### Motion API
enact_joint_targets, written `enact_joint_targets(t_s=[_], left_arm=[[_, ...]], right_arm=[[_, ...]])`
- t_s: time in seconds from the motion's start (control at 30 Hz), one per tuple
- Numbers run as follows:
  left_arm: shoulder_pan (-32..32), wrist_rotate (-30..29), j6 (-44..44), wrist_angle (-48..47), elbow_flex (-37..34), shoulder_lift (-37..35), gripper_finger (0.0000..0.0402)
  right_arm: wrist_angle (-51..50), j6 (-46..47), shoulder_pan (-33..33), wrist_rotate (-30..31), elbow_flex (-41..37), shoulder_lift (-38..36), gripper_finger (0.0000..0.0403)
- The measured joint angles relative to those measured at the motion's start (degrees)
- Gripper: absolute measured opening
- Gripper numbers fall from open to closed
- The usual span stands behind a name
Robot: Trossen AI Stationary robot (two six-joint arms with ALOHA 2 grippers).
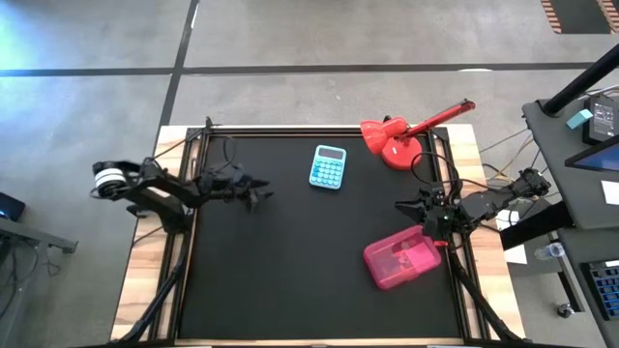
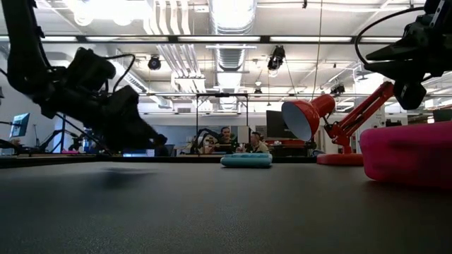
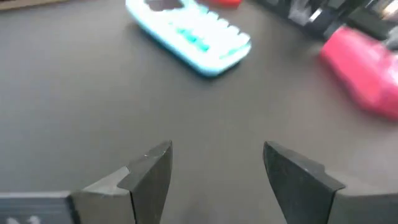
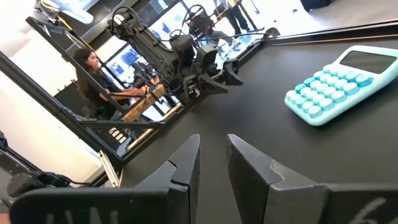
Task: Pack school essentials
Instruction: Return to Home Position
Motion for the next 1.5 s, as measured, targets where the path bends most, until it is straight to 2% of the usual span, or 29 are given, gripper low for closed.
enact_joint_targets(t_s=[0.27, 0.4, 0.57, 0.7, 0.93, 1.03, 1.17, 1.5], left_arm=[[0.05, 1.38, -7.30, 20.98, -0.07, 4.42, 0.0235], [0.05, 1.38, -7.45, 26.78, -0.09, 4.30, 0.0235], [0.24, 1.38, -7.15, 28.17, -0.13, 1.65, 0.0235], [1.74, 1.34, -3.24, 28.03, -0.49, -0.61, 0.0235], [8.33, 1.26, -2.61, 28.04, -4.86, -4.29, 0.0235], [10.40, 3.53, -3.23, 27.67, -5.89, -5.53, 0.0235], [10.69, 7.17, -2.88, 27.68, -5.92, -6.41, 0.0235], [11.98, 5.69, -1.33, 27.40, -6.01, -6.36, 0.0235]], right_arm=[[0.07, 0.08, 0.00, 0.00, 0.01, 0.00, 0.0068], [0.09, 0.08, 0.00, 0.00, 0.02, 0.00, 0.0068], [0.11, 0.08, 0.00, 0.00, 0.02, 0.00, 0.0068], [0.11, 0.06, 0.01, -0.02, 0.02, 0.00, 0.0068], [0.11, 0.06, 0.00, -0.01, 0.04, 0.00, 0.0068], [0.11, 0.06, -0.02, -0.02, 0.04, 0.00, 0.0068], [0.11, 0.06, 0.00, -0.02, 0.07, 0.00, 0.0068], [0.11, 0.06, 0.01, -0.02, 0.07, 0.00, 0.0068]])
